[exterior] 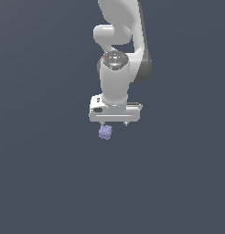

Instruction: Pick up the object and move it to a goal position.

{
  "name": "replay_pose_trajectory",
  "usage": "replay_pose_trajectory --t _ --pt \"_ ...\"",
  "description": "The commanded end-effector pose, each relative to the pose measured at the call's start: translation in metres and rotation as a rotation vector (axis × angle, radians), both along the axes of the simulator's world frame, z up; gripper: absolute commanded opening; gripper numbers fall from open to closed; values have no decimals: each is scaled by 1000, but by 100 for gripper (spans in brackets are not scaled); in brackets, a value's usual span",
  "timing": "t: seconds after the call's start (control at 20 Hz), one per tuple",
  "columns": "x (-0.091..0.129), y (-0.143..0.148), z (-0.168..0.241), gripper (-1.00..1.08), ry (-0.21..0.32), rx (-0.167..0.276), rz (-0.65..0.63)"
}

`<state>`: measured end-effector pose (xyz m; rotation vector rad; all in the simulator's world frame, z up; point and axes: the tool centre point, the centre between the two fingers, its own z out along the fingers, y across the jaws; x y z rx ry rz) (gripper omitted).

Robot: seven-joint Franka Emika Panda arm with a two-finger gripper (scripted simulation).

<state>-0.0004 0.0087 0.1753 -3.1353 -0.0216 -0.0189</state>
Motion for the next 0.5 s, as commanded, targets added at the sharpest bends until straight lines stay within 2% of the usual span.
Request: replay_pose_trajectory --t 0.0,0.45 --pt "0 0 0 100 0 0 0" --pt "-2 -25 5 100 12 9 -39"
